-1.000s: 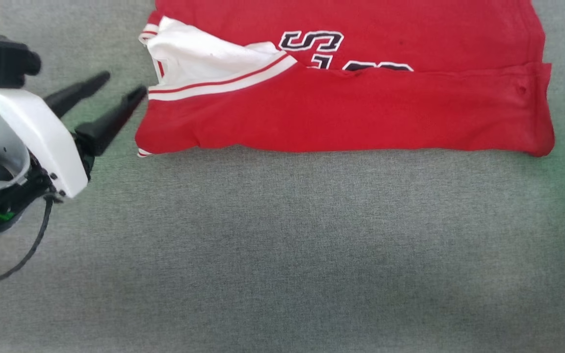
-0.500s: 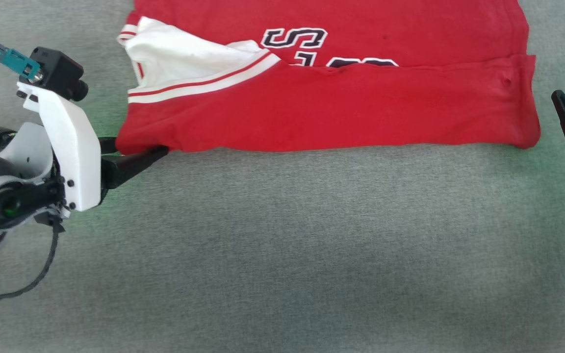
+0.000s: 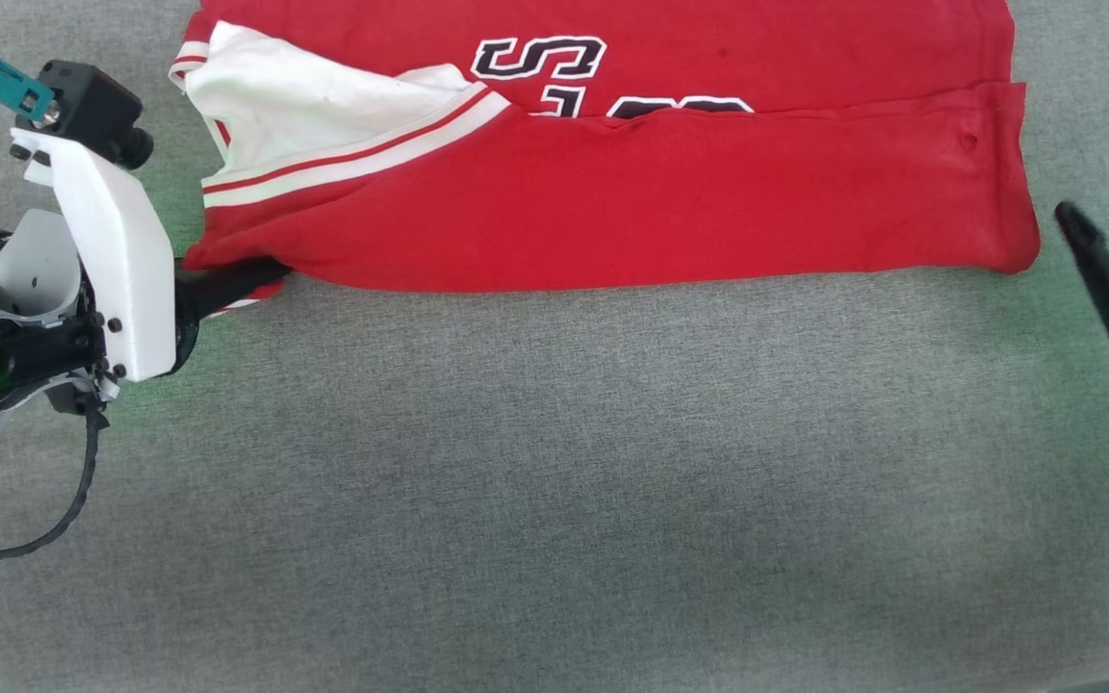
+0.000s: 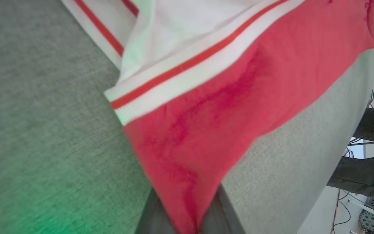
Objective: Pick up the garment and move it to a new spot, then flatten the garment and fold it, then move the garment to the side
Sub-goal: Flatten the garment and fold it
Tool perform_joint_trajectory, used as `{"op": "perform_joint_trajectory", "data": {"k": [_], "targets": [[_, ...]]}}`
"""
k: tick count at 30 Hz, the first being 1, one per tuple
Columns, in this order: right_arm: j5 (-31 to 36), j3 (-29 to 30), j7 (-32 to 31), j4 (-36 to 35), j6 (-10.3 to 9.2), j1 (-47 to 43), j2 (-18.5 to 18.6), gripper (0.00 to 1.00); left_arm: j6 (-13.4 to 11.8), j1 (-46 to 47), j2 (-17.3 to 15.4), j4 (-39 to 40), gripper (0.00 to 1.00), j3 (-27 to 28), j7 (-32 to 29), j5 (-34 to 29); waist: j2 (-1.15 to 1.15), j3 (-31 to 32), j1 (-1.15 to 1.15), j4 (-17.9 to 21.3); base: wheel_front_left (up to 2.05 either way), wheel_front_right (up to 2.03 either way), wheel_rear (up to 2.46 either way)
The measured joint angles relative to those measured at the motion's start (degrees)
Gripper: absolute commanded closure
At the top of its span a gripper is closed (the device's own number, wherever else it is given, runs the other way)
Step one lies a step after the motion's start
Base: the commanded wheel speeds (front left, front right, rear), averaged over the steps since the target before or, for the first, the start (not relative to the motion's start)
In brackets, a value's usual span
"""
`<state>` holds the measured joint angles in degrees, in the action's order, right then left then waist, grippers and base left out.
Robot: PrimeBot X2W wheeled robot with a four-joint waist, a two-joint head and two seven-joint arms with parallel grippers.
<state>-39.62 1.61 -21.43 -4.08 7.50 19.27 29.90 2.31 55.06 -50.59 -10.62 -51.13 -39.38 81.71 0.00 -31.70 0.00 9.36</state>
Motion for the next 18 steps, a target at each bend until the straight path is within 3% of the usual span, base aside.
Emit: {"op": "perform_joint_trajectory", "data": {"k": [11, 18], "targets": [[-0.80, -8.15, -17.26, -1.23, 0.00, 4.17, 9.12, 0.00, 1.23, 0.82, 1.69, 1.32, 1.00, -0.10, 0.87, -0.62, 0.00, -1.22, 0.00, -2.14, 0.00, 0.00, 0.00], [-0.23, -10.79, -25.16, 2.42, 0.00, 9.67, 8.21, 0.00, 2.00, 1.21, 2.31, 2.19, 1.00, 0.01, 1.93, -1.21, 0.00, -2.66, 0.00, -3.39, 0.00, 0.00, 0.00]]}}
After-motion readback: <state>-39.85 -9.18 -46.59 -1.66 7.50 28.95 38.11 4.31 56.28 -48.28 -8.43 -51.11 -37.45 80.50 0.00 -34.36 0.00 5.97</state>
